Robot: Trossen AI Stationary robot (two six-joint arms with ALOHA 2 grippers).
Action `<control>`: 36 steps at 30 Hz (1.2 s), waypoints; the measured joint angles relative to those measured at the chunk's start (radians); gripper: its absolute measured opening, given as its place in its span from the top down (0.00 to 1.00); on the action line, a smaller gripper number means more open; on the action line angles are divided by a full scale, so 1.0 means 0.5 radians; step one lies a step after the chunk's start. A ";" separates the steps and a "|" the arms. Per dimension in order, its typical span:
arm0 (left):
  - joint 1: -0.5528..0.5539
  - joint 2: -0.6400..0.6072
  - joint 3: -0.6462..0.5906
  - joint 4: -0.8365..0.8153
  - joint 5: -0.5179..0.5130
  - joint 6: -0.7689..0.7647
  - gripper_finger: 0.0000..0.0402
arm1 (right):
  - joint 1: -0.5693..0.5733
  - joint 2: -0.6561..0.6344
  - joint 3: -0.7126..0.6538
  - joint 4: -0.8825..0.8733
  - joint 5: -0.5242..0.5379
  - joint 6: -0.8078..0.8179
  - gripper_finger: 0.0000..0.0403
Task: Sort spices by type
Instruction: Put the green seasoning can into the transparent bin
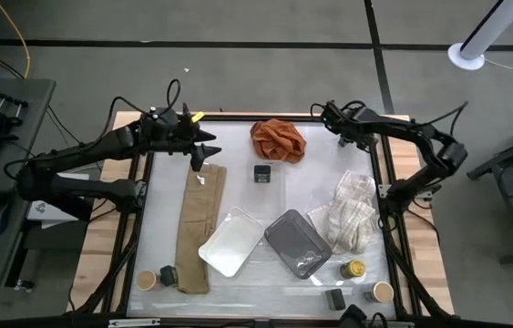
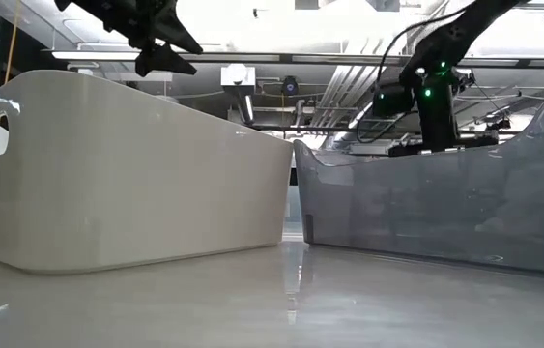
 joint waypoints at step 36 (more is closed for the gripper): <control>0.000 0.007 0.000 0.008 -0.321 -0.108 0.41 | 0.746 -0.619 0.000 0.710 -0.411 -1.707 0.72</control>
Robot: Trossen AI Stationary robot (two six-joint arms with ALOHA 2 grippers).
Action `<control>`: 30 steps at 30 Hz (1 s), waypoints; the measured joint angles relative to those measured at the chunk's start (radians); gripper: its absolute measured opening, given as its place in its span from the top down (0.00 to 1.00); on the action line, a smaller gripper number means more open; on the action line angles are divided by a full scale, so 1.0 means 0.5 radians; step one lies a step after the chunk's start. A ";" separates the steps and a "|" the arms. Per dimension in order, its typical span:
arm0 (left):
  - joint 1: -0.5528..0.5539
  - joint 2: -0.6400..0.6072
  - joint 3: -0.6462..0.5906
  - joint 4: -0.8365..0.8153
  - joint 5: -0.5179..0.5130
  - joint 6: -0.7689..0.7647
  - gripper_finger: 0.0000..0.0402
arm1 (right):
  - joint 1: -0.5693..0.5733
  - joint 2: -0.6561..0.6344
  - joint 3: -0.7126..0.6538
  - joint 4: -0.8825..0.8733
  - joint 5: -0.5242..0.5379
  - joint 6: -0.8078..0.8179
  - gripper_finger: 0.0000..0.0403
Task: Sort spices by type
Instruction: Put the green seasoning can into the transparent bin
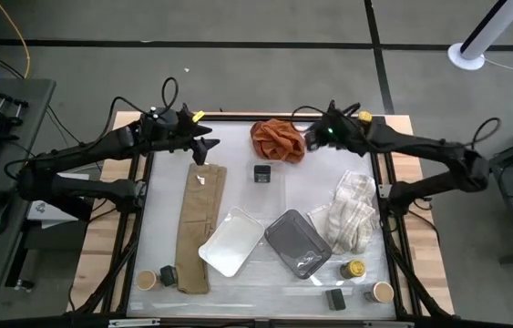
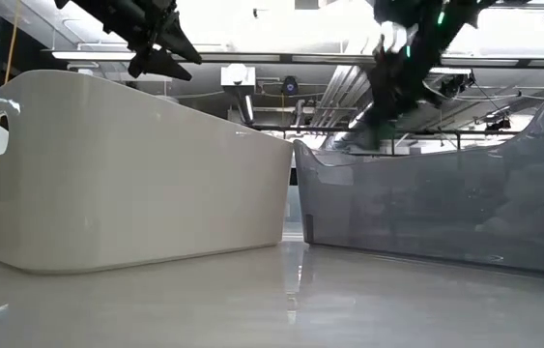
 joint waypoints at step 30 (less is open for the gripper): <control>0.005 0.091 0.002 0.074 -0.010 -0.121 0.41 | 0.606 1.240 0.763 0.070 -0.593 -1.300 0.68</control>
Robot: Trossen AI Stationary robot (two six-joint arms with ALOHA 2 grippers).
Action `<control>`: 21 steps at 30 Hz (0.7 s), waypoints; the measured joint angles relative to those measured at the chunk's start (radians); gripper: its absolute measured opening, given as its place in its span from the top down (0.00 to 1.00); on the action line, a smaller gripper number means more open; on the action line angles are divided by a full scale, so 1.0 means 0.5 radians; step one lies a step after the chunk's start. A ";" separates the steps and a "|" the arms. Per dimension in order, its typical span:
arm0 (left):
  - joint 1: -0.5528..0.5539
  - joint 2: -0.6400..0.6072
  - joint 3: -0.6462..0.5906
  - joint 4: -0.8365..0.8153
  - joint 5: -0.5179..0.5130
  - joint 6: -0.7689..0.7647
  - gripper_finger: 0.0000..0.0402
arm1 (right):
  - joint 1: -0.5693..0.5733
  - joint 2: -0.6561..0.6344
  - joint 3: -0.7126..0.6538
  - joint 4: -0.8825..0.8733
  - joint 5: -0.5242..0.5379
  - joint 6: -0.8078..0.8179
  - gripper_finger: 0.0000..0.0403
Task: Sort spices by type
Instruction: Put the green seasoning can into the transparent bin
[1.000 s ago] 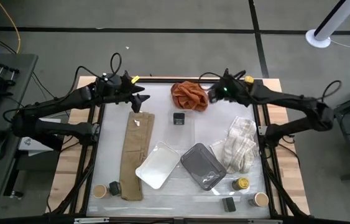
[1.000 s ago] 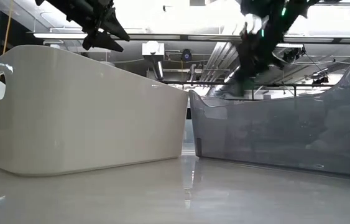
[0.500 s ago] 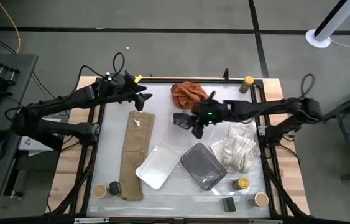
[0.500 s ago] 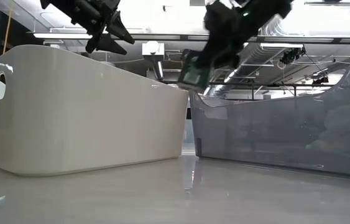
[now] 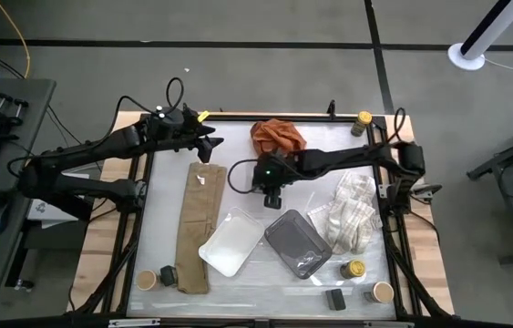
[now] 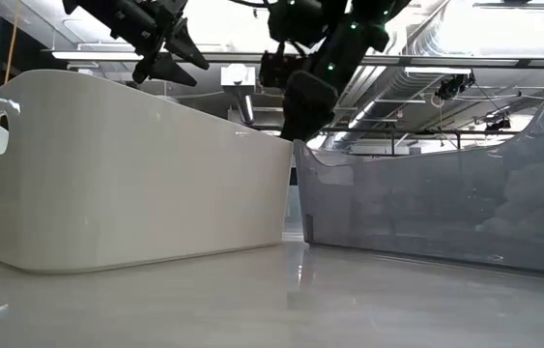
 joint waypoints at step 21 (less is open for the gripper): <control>0.003 -0.032 -0.001 0.000 0.164 0.190 0.41 | -0.049 -0.187 0.020 -0.158 0.031 0.019 0.41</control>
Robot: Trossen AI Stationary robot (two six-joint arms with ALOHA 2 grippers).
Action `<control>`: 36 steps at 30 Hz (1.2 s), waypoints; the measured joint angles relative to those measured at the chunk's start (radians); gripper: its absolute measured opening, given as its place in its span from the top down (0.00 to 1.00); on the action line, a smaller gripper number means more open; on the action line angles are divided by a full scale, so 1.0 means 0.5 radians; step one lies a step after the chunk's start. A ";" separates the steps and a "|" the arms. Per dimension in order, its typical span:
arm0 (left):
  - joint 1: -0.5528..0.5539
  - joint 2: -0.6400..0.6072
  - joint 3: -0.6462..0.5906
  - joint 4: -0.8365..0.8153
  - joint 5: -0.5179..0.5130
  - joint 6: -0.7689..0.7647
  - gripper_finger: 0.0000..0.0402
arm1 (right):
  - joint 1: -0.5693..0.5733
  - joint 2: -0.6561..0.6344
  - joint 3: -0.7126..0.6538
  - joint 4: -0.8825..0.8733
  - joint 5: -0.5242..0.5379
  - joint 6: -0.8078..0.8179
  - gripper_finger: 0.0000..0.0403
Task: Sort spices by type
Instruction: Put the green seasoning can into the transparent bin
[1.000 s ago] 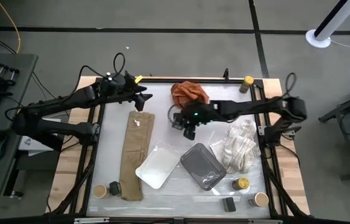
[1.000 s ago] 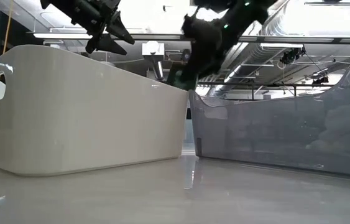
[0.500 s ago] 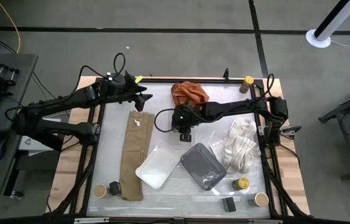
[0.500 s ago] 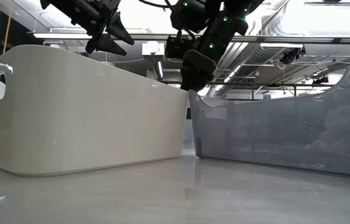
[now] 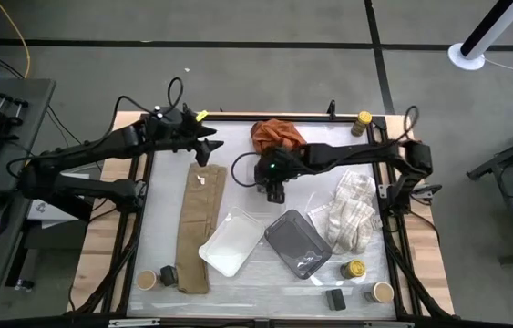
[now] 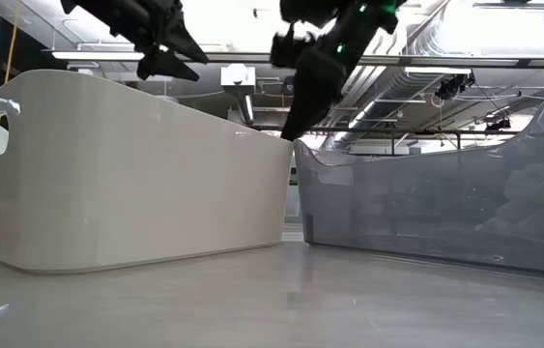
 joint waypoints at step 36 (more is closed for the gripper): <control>-0.359 0.007 0.000 0.052 0.135 -0.570 0.41 | 1.831 -0.315 -0.060 -0.674 -0.598 4.284 0.41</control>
